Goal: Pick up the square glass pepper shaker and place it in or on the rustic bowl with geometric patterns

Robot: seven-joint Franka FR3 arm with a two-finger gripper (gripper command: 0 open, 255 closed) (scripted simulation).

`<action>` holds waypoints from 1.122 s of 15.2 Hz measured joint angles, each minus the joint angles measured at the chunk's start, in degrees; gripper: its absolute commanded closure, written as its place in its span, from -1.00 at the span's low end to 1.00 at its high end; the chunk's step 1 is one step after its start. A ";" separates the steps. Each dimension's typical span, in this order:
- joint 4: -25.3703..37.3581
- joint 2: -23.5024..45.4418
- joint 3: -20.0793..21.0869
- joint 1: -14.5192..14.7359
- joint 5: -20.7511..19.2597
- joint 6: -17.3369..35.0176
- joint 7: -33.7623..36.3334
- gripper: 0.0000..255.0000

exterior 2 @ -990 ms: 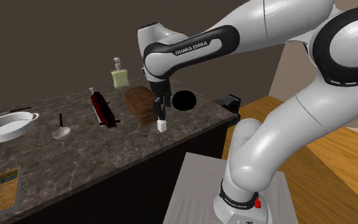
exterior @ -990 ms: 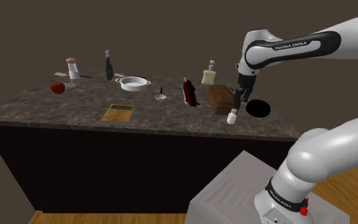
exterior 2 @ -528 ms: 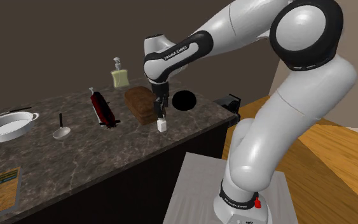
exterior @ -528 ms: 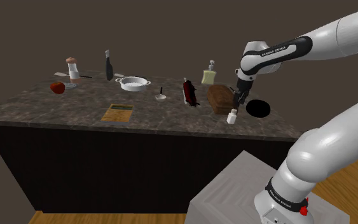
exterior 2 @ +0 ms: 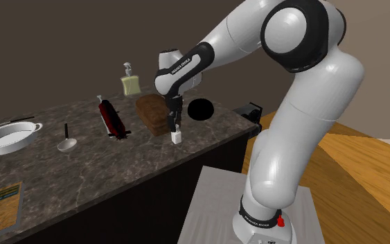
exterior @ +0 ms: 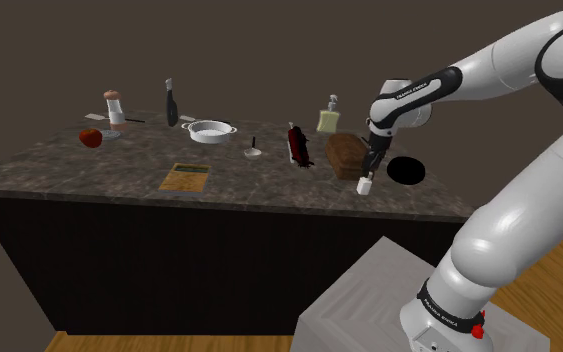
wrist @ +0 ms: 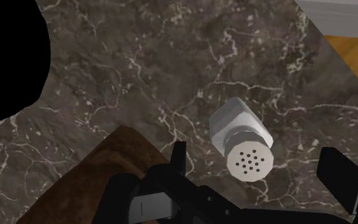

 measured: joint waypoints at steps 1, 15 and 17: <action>-0.39 0.58 -0.21 0.01 0.20 0.94 -0.27 -1.00; -1.05 1.36 -0.36 0.09 0.48 2.36 -0.42 1.00; -1.05 1.35 -0.36 0.09 0.48 2.36 -0.42 1.00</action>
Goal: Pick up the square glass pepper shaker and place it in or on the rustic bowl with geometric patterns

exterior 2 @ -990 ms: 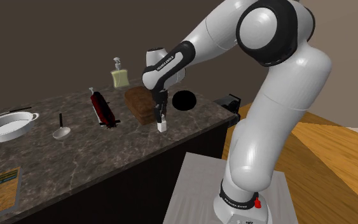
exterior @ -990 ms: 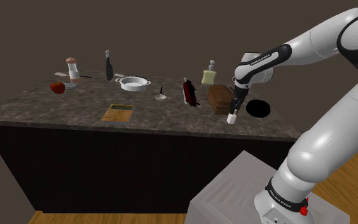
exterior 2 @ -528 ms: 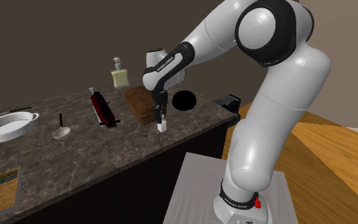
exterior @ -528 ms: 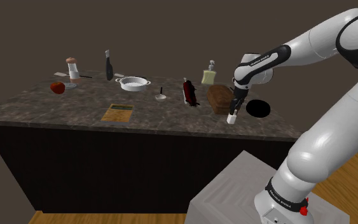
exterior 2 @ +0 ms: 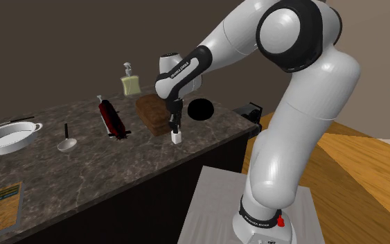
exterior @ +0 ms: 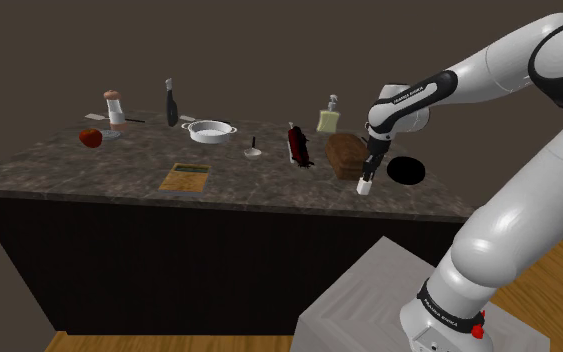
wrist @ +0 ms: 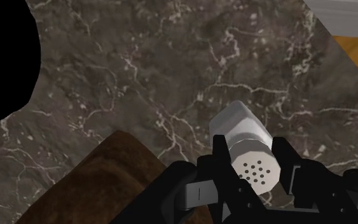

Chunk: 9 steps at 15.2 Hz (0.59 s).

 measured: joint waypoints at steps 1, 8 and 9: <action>0.00 0.00 0.00 0.00 0.00 0.00 0.00 1.00; 1.56 -1.92 0.47 -0.14 -0.66 -3.34 0.50 1.00; 2.02 -2.33 0.59 -0.16 -0.77 -4.17 0.58 1.00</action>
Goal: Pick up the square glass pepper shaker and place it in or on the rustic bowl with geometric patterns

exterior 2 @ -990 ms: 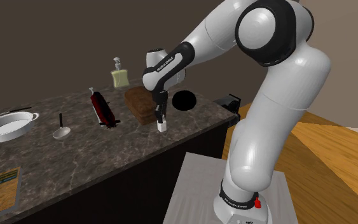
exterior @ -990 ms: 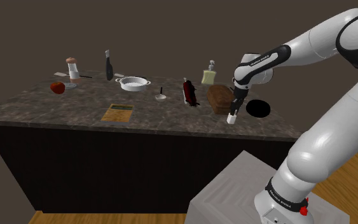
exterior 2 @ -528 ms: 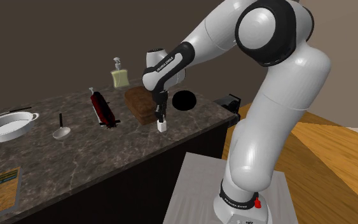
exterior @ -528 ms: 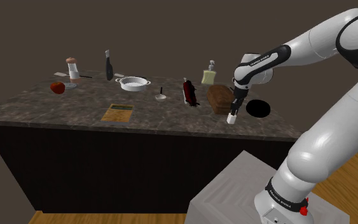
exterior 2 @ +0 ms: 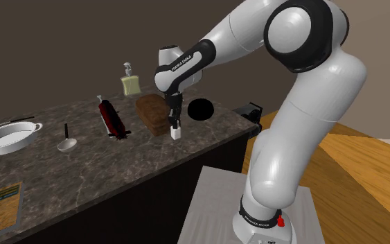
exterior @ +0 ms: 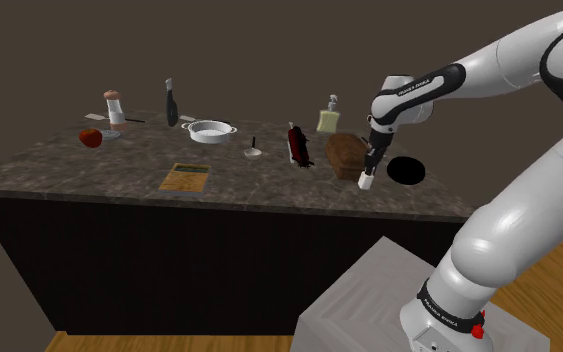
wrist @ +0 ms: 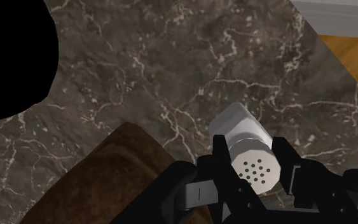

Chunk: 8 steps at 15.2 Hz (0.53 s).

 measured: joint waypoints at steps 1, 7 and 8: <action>0.58 -0.29 0.16 0.04 -0.03 -0.85 0.13 1.00; 3.01 -3.09 0.99 -0.15 -0.79 -5.94 0.71 1.00; 3.48 -3.49 1.22 -0.12 -0.84 -6.80 0.92 1.00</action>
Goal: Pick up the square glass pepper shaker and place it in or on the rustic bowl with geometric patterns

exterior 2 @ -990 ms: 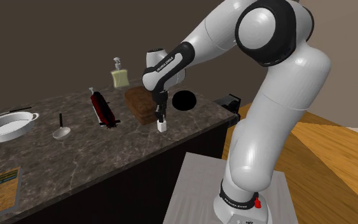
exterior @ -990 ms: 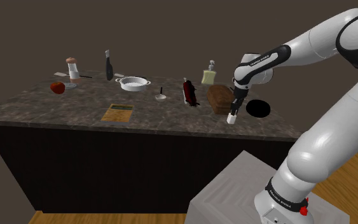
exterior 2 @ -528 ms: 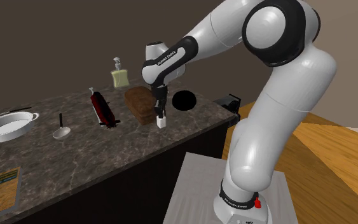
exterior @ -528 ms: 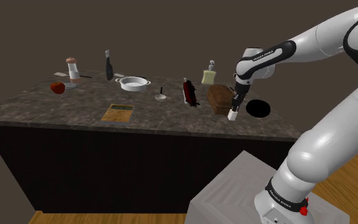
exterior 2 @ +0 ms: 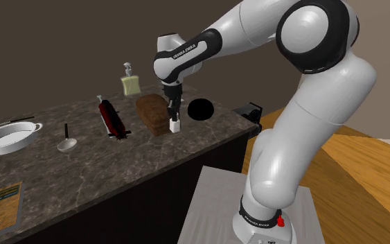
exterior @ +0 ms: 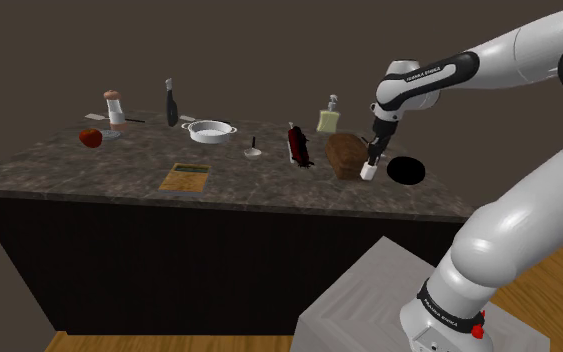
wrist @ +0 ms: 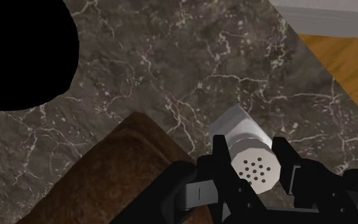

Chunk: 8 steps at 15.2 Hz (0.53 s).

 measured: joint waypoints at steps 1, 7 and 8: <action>0.72 -0.24 0.14 0.03 0.01 -0.94 0.03 1.00; 4.00 -1.57 0.67 0.01 -0.09 -5.49 -0.02 1.00; 4.53 -1.95 0.78 -0.03 -0.16 -6.37 -0.02 1.00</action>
